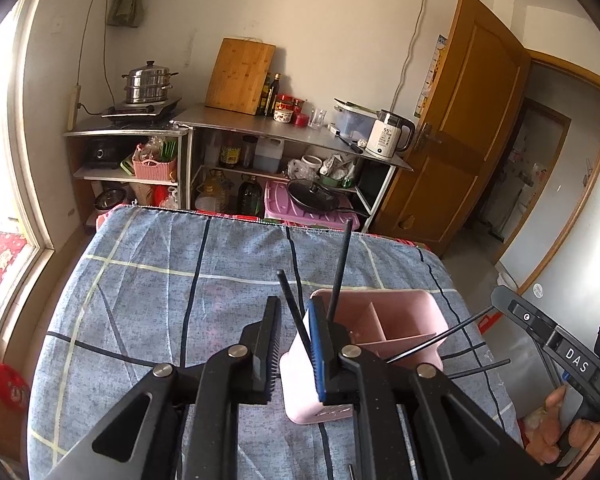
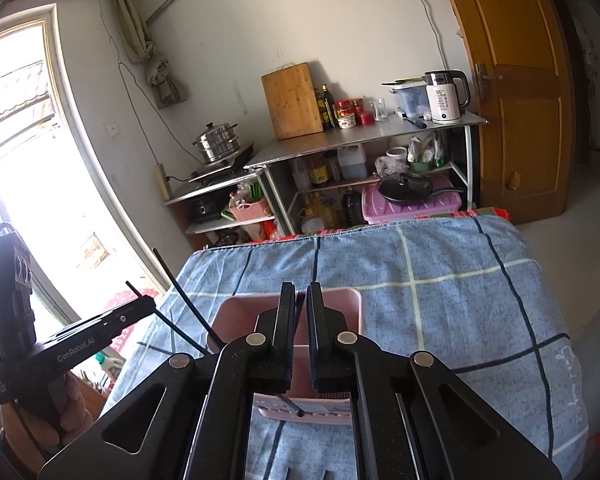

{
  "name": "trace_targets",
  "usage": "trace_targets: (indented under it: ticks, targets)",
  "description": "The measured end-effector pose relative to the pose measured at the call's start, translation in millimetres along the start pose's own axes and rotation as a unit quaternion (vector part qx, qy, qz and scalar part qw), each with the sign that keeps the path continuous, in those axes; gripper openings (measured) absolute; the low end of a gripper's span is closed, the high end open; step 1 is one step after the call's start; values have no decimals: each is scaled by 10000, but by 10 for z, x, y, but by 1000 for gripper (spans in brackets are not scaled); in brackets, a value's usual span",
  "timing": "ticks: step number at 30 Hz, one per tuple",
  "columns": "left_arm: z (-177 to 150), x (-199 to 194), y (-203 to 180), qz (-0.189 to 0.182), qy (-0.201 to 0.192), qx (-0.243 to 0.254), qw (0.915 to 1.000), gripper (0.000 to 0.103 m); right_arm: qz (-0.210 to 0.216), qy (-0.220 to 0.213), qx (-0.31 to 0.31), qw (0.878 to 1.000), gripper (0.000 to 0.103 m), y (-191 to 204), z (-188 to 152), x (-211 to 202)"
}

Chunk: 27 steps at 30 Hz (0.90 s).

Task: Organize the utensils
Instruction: 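Open the left tool into the basket while the right tool releases its chopstick, then withdraw both tools from the basket toward the remaining chopsticks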

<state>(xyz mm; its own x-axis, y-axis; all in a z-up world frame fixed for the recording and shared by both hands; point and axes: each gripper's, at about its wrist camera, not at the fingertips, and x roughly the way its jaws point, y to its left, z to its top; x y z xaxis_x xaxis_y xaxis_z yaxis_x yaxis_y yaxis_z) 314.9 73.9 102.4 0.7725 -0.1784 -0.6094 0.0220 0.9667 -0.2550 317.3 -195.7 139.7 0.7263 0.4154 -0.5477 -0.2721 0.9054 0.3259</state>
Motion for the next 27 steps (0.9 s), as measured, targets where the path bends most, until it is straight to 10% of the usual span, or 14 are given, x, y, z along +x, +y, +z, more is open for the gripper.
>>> trace_targets:
  ticks: [27]
  targets:
    - [-878, -975, -409, 28, -515, 514, 9973, 30, -24, -423, -447, 9981, 34, 154, -679, -943]
